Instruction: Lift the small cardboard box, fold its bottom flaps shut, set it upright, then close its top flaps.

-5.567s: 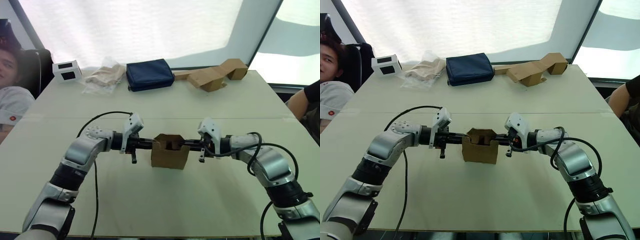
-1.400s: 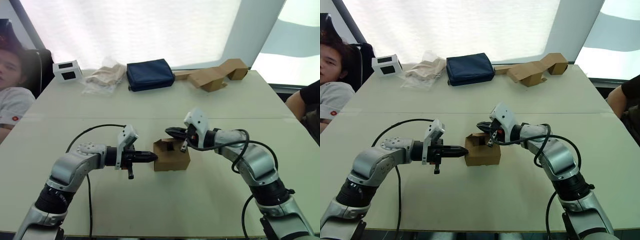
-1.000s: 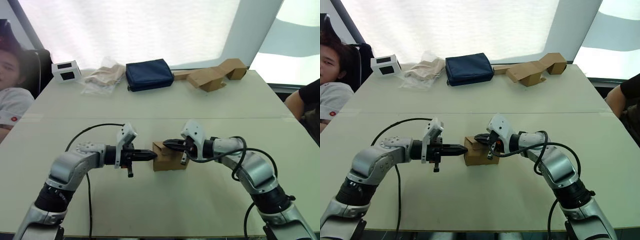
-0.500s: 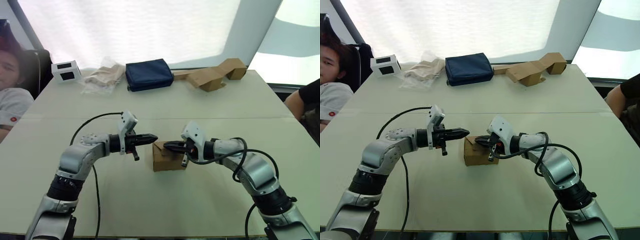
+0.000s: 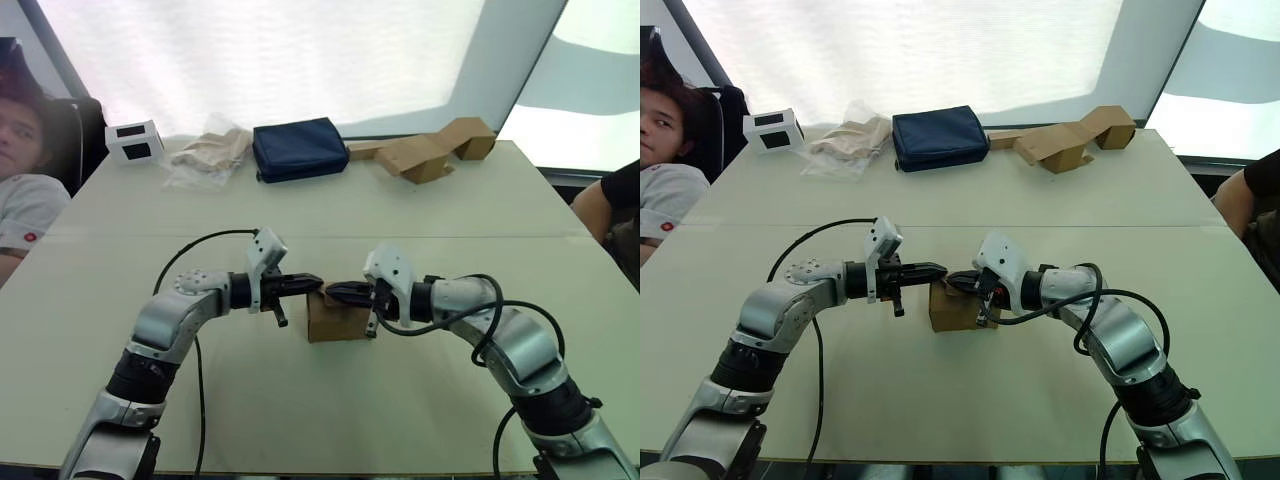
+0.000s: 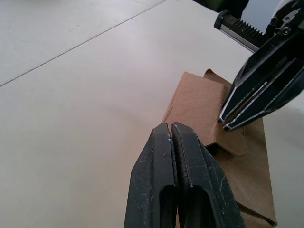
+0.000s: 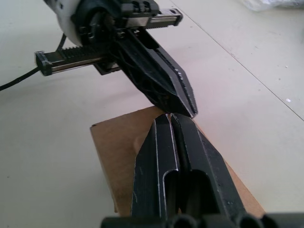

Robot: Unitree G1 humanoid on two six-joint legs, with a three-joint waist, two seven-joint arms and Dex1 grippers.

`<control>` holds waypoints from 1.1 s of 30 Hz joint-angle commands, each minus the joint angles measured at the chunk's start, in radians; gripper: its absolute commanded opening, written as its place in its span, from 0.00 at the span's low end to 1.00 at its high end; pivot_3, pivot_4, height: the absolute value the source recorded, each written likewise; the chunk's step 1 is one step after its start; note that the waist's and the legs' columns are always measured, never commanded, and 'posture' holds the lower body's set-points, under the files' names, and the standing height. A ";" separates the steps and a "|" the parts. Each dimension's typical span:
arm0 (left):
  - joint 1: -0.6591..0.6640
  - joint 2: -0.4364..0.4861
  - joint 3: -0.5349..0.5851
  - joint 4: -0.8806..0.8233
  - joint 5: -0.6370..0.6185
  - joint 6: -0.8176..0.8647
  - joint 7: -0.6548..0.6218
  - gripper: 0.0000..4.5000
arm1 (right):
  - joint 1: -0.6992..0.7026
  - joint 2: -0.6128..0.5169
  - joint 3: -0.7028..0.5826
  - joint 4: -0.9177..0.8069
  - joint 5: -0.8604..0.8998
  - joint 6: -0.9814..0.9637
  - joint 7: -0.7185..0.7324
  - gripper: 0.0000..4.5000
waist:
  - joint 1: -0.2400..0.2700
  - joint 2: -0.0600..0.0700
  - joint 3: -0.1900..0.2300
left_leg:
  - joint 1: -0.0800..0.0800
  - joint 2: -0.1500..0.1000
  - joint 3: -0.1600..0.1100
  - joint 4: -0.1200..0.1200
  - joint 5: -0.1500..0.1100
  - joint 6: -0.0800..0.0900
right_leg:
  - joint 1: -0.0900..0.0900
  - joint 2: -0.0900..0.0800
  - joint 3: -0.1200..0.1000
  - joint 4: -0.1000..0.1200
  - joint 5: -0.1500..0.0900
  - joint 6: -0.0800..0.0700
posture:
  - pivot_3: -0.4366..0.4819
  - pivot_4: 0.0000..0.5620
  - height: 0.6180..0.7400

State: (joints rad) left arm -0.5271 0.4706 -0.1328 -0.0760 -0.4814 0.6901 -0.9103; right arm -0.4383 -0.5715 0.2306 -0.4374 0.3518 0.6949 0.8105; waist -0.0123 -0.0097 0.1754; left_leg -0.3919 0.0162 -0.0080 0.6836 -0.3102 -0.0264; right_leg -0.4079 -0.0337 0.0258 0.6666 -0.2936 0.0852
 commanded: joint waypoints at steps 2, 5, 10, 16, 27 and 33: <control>-0.020 -0.001 0.026 -0.010 -0.012 -0.001 0.003 0.02 | 0.015 -0.023 0.008 -0.067 0.014 0.010 0.017 0.00 | 0.000 0.000 0.000 | 0.000 0.000 0.000 0.000 0.000 0.000 | 0.000 0.000 0.000 0.000 0.000 0.000 | 0.48 0.27 1.00; -0.022 -0.003 0.027 -0.008 -0.013 0.000 0.003 0.02 | 0.021 -0.030 0.015 -0.070 0.008 0.010 0.019 0.00 | -0.001 0.000 0.000 | 0.000 0.000 0.000 0.000 0.000 0.000 | 0.000 0.000 0.000 0.000 0.000 0.000 | 0.48 0.27 1.00; -0.025 -0.010 0.031 -0.004 -0.017 0.003 0.009 0.02 | 0.027 -0.036 0.046 -0.032 -0.042 -0.020 0.006 0.00 | -0.001 0.000 0.000 | 0.000 0.000 0.000 0.000 0.000 0.000 | 0.000 0.000 0.000 0.000 0.000 0.000 | 0.48 0.27 1.00; -0.025 -0.009 0.032 -0.006 -0.021 0.008 0.012 0.02 | 0.019 -0.034 0.058 0.000 -0.078 -0.046 0.000 0.00 | -0.001 0.000 0.000 | 0.000 0.000 0.000 0.000 0.000 0.000 | 0.000 0.000 0.000 0.000 0.000 0.000 | 0.48 0.27 1.00; -0.012 0.002 -0.001 -0.057 -0.012 0.015 0.004 0.02 | -0.005 -0.011 0.060 0.023 -0.094 -0.043 -0.005 0.00 | -0.001 0.000 0.000 | 0.000 0.000 0.000 0.000 0.000 0.000 | 0.000 0.000 0.000 0.000 0.000 0.000 | 0.48 0.27 1.00; 0.000 0.022 -0.031 -0.059 0.030 -0.022 -0.013 0.02 | -0.004 -0.011 0.038 0.002 -0.073 -0.023 0.001 0.00 | 0.000 0.000 0.000 | 0.000 0.000 0.000 0.000 0.000 0.000 | 0.000 0.000 0.000 0.000 0.000 0.000 | 0.48 0.27 1.00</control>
State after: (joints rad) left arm -0.5248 0.4857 -0.1645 -0.1059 -0.4582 0.6865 -0.9138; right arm -0.4334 -0.5861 0.2914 -0.4057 0.2655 0.6724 0.8108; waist -0.0127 -0.0097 0.1754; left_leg -0.3917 0.0162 -0.0080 0.6837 -0.3102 -0.0265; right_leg -0.4079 -0.0336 0.0258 0.6667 -0.2937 0.0852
